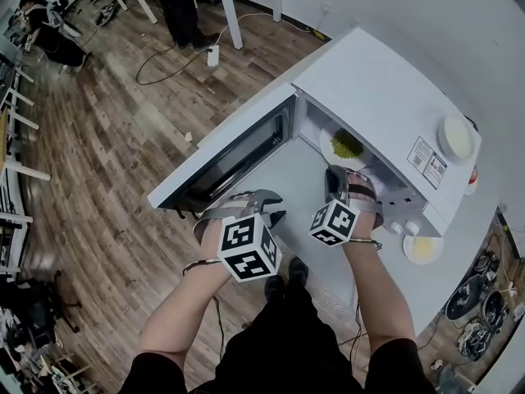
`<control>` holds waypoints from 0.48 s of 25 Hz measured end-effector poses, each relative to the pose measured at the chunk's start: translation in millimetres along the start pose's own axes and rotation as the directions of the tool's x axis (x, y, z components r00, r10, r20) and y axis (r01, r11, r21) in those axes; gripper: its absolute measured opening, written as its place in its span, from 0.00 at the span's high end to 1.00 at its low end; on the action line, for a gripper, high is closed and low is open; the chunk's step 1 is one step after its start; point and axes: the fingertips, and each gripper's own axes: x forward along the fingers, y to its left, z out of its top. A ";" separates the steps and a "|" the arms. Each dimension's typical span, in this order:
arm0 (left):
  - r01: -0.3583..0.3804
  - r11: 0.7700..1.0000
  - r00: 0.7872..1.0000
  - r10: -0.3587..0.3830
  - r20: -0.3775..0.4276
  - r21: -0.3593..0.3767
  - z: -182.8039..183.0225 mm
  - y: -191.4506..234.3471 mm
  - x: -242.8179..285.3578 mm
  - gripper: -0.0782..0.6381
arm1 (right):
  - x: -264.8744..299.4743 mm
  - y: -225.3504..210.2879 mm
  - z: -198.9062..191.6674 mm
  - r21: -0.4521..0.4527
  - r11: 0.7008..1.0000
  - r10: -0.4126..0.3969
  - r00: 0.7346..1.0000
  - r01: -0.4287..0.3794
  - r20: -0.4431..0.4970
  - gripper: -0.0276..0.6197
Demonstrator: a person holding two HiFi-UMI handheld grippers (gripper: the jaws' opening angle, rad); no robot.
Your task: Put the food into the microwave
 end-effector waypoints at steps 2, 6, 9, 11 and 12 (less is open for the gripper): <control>-0.001 1.000 1.000 0.001 0.000 -0.005 -0.3 0.4 0.3 0.75 | 8.2 -2.2 -1.9 0.032 0.999 0.007 1.000 -0.007 -0.013 0.90; 0.003 1.000 1.000 -0.003 -0.008 -0.012 -4.5 0.1 1.4 0.75 | 16.2 -10.0 -4.0 0.098 0.995 0.001 1.000 0.002 -0.027 0.91; 0.005 1.000 1.000 -0.006 -0.016 -0.023 -8.6 1.3 1.1 0.75 | 22.1 -16.9 -7.2 0.146 0.989 0.001 0.999 0.005 -0.038 0.91; 0.005 1.000 1.000 -0.006 -0.020 -0.030 -10.1 3.1 1.1 0.75 | 26.9 -22.0 -10.5 0.188 0.982 0.006 0.999 0.002 -0.043 0.91; 0.004 0.999 1.000 -0.004 -0.023 -0.032 -10.6 4.3 0.9 0.75 | 29.3 -24.1 -11.8 0.209 0.978 0.009 0.999 0.000 -0.043 0.91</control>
